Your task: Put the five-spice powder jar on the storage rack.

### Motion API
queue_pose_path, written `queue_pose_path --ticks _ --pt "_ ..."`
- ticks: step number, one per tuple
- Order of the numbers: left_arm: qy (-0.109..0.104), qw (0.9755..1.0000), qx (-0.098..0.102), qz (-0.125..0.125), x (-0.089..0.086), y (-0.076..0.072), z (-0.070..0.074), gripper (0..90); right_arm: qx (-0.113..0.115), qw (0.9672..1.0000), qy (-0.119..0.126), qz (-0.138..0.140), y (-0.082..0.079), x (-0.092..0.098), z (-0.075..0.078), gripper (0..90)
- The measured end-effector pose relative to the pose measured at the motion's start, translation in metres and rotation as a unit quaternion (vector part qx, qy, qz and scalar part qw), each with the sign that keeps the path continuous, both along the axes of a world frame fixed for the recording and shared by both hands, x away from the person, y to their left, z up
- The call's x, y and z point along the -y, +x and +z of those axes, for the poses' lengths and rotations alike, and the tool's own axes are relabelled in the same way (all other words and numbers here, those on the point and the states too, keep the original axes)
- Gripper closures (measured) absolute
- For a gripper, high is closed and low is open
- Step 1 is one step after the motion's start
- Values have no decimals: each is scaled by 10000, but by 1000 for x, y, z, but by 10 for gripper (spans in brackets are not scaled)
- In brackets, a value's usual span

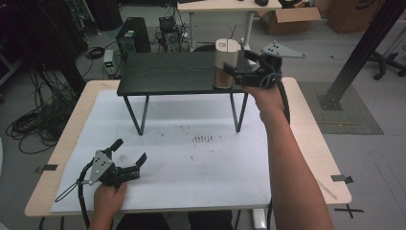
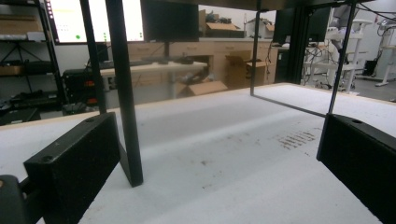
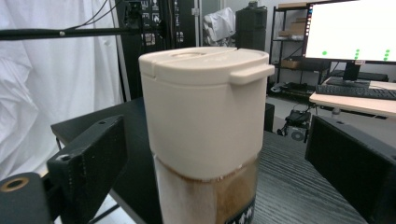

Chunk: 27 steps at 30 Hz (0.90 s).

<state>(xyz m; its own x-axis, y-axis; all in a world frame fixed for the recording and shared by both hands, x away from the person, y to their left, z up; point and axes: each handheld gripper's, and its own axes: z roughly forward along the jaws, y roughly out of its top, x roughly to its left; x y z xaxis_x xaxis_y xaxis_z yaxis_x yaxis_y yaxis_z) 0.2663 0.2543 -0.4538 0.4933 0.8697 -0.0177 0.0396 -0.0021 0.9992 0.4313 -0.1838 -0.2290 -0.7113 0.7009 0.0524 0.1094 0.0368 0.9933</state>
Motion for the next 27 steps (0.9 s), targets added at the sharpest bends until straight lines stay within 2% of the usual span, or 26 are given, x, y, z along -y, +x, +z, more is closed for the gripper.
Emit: queue_pose_path --ticks 11,19,27 --pt "3 10000 -6 3 0 0 0 2 170 9997 -113 138 -13 9 -6 3" --pt "-7 10000 -6 3 0 0 0 2 223 9996 -59 132 -21 13 -8 0" --pt "-8 10000 -5 2 0 0 0 2 265 9993 35 265 -30 15 -13 0"
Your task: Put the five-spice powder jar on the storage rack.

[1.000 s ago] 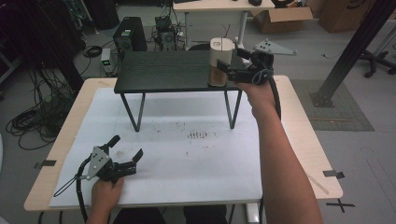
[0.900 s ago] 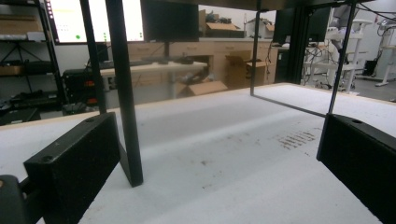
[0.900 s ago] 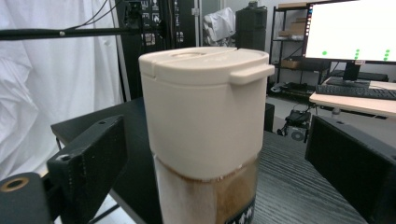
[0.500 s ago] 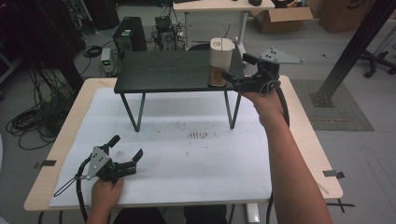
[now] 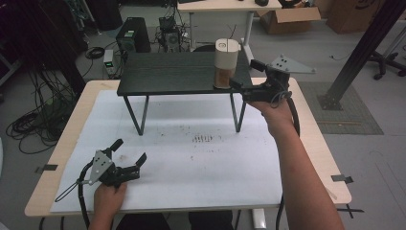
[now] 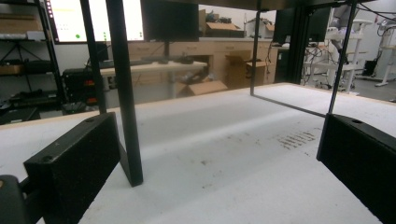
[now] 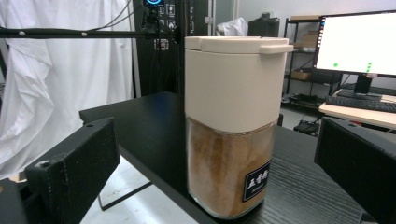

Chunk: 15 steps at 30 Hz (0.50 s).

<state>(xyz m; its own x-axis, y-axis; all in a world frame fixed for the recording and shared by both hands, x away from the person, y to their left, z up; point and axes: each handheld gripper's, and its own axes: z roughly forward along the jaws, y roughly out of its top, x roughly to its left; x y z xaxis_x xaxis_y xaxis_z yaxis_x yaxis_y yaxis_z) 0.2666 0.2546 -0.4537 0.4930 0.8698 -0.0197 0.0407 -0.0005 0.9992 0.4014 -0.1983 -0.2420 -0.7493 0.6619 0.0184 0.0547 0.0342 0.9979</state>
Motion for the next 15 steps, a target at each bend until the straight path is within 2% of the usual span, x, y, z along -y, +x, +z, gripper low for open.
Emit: queue_pose_path --ticks 15 --pt "0 10000 3 -1 0 0 0 2 74 9994 134 317 -21 -1 -14 0"
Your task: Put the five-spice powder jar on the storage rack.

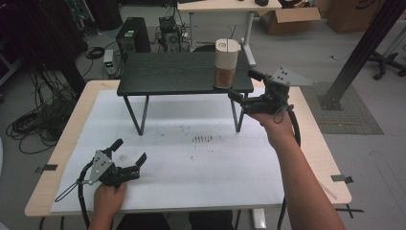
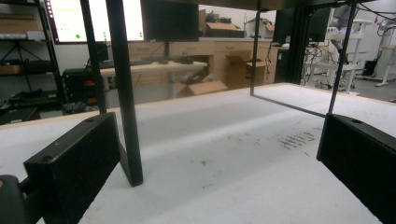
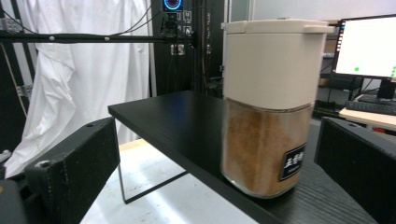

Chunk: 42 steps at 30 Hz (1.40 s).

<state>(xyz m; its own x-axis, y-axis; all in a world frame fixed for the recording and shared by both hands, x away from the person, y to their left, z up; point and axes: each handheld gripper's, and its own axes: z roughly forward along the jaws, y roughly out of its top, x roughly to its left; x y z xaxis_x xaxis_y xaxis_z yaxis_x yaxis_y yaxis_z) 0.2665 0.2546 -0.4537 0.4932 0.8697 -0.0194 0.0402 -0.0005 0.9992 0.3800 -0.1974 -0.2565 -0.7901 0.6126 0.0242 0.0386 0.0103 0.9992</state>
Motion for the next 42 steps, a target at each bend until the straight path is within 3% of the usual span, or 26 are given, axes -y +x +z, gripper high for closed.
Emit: queue_pose_path --ticks 17,42 --pt "-3 10000 6 0 0 0 0 2 -1 9998 75 164 -17 -2 -19 0" --pt "0 10000 3 0 0 0 0 2 -175 9993 44 314 -30 -3 -77 0"
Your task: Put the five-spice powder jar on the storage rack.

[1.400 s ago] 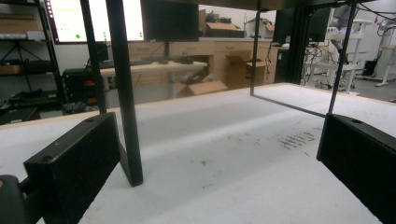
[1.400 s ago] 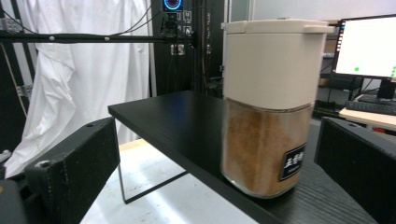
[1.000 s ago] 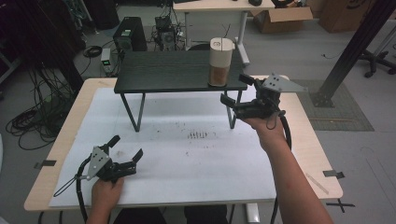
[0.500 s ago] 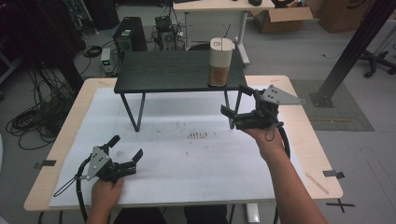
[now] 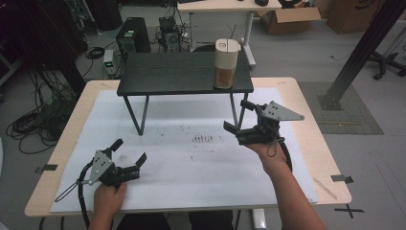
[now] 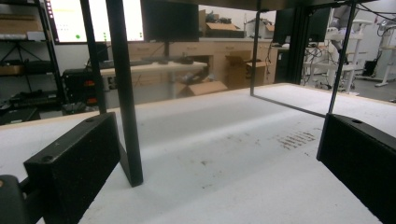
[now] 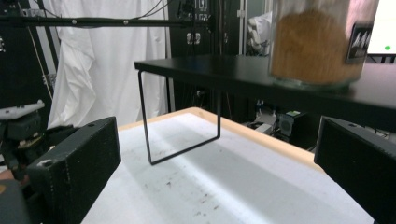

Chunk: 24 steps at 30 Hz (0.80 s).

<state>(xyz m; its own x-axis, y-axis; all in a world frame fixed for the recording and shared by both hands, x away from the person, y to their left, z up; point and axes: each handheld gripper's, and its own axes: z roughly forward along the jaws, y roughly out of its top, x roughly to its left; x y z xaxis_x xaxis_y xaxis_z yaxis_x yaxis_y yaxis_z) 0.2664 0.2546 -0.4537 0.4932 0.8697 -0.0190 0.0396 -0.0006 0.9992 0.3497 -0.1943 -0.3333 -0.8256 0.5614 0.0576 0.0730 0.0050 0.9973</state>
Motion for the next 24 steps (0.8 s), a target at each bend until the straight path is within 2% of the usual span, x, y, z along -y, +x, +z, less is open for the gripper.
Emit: queue_pose_path --ticks 7,19,24 --pt "-1 10000 -2 0 0 0 0 2 -4 10000 42 13 -4 3 -19 0" --pt "1 10000 -4 -3 0 0 0 2 -160 9998 43 -63 -9 4 -52 0" --pt "0 10000 -4 -4 0 0 0 2 -347 9993 15 -113 -9 4 -68 0"
